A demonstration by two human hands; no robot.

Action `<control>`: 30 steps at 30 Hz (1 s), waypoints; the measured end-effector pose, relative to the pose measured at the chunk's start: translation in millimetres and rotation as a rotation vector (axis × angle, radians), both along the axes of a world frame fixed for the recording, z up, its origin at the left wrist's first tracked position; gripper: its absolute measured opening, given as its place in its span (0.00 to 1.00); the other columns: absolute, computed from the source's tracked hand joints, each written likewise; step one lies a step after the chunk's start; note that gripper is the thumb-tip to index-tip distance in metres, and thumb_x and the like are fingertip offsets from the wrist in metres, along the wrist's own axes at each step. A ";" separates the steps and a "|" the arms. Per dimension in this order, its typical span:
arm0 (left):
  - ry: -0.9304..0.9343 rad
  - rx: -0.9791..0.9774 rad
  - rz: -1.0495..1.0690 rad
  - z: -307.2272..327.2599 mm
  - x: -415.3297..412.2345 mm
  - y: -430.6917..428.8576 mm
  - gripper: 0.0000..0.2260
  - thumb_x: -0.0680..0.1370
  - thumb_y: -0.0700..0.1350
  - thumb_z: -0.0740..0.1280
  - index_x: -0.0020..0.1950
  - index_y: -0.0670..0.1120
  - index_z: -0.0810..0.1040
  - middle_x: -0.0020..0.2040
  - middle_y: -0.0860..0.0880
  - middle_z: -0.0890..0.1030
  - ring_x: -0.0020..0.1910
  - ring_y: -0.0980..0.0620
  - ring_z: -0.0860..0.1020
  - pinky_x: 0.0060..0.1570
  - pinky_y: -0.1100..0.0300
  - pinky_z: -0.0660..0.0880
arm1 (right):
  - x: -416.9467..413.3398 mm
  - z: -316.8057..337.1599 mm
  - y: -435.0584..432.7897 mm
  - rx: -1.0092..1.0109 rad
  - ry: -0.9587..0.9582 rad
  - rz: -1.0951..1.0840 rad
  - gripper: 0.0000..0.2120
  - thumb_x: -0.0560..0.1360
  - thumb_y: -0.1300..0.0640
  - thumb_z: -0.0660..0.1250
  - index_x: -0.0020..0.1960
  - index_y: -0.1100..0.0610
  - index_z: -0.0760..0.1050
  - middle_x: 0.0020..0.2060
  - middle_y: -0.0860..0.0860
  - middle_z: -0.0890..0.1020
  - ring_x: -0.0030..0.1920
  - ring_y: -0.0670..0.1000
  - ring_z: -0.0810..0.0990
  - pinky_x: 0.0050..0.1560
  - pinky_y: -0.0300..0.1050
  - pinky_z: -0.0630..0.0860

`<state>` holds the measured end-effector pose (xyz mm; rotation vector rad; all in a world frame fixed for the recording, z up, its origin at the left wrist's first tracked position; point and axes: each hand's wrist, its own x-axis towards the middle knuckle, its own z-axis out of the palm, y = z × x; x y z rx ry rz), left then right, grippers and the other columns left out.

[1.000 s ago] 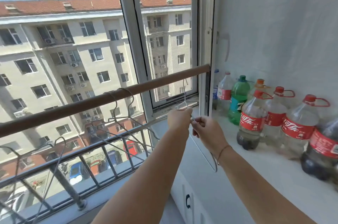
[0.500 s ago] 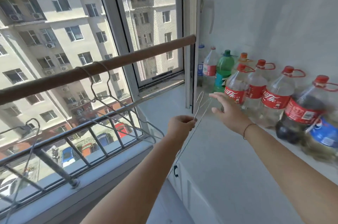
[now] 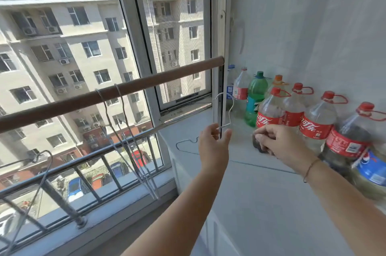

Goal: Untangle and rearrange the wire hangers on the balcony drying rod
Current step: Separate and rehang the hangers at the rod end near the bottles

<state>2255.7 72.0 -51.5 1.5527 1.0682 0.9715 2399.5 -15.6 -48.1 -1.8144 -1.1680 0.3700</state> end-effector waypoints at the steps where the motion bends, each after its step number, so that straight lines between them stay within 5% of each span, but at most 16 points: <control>1: -0.085 -0.037 -0.037 10.7 3.2 -3.8 0.21 0.75 0.48 0.69 0.66 0.46 0.72 0.51 0.47 0.80 0.51 0.50 0.78 0.57 0.53 0.75 | -6.4 8.8 2.3 0.052 -0.018 -0.027 0.05 0.76 0.61 0.63 0.46 0.55 0.78 0.27 0.48 0.79 0.23 0.40 0.72 0.26 0.31 0.67; 5: -0.207 0.007 -0.131 54.0 11.7 -7.4 0.16 0.75 0.45 0.69 0.62 0.50 0.74 0.41 0.52 0.82 0.42 0.54 0.79 0.50 0.56 0.76 | -27.7 40.6 15.2 0.177 -0.103 -0.091 0.07 0.77 0.59 0.62 0.48 0.49 0.76 0.32 0.48 0.82 0.31 0.42 0.77 0.33 0.34 0.70; 9: -0.202 0.005 -0.165 85.9 18.1 2.8 0.15 0.75 0.38 0.66 0.62 0.39 0.74 0.49 0.42 0.83 0.48 0.47 0.81 0.54 0.53 0.75 | -29.6 60.1 43.3 0.230 -0.053 -0.094 0.09 0.78 0.62 0.60 0.50 0.51 0.76 0.31 0.47 0.80 0.31 0.44 0.75 0.35 0.38 0.70; 11: -0.184 0.013 -0.150 93.3 19.4 11.1 0.04 0.75 0.36 0.63 0.47 0.37 0.77 0.39 0.41 0.79 0.40 0.45 0.77 0.47 0.54 0.73 | -27.3 65.5 59.4 0.206 -0.033 -0.104 0.12 0.77 0.64 0.58 0.54 0.55 0.78 0.32 0.48 0.79 0.31 0.45 0.76 0.35 0.39 0.71; 15: -0.181 -0.125 -0.185 97.7 21.3 28.3 0.12 0.72 0.30 0.61 0.31 0.43 0.69 0.28 0.46 0.70 0.30 0.50 0.68 0.41 0.57 0.69 | -26.6 65.6 81.6 0.132 0.016 -0.093 0.14 0.77 0.66 0.57 0.57 0.60 0.78 0.37 0.53 0.80 0.34 0.49 0.77 0.42 0.46 0.76; 18: -0.151 -0.195 -0.225 95.5 22.0 32.8 0.11 0.72 0.29 0.61 0.33 0.42 0.70 0.31 0.45 0.72 0.31 0.50 0.70 0.38 0.59 0.71 | -27.5 61.4 86.6 0.103 0.011 -0.096 0.13 0.76 0.66 0.58 0.57 0.62 0.78 0.40 0.55 0.81 0.38 0.51 0.79 0.46 0.48 0.79; 21: -0.154 -0.216 -0.269 92.2 27.0 33.6 0.07 0.74 0.32 0.62 0.38 0.41 0.71 0.40 0.41 0.74 0.41 0.48 0.74 0.47 0.55 0.75 | -26.9 58.8 86.1 0.100 0.004 -0.119 0.13 0.76 0.65 0.59 0.56 0.60 0.77 0.43 0.56 0.82 0.43 0.52 0.80 0.45 0.42 0.77; 24: -0.160 -0.216 -0.304 90.5 31.5 33.4 0.04 0.75 0.33 0.63 0.41 0.40 0.73 0.42 0.41 0.76 0.45 0.48 0.75 0.55 0.51 0.76 | -24.6 59.1 84.8 0.090 0.045 -0.139 0.13 0.77 0.65 0.58 0.57 0.61 0.76 0.47 0.58 0.82 0.48 0.56 0.80 0.51 0.48 0.78; 30: -0.129 -0.157 -0.239 81.8 13.9 30.2 0.04 0.73 0.35 0.63 0.44 0.43 0.72 0.40 0.43 0.70 0.42 0.50 0.67 0.43 0.57 0.67 | -29.8 53.8 78.5 0.019 -0.104 -0.173 0.16 0.76 0.66 0.56 0.61 0.64 0.74 0.58 0.60 0.76 0.58 0.57 0.75 0.56 0.43 0.69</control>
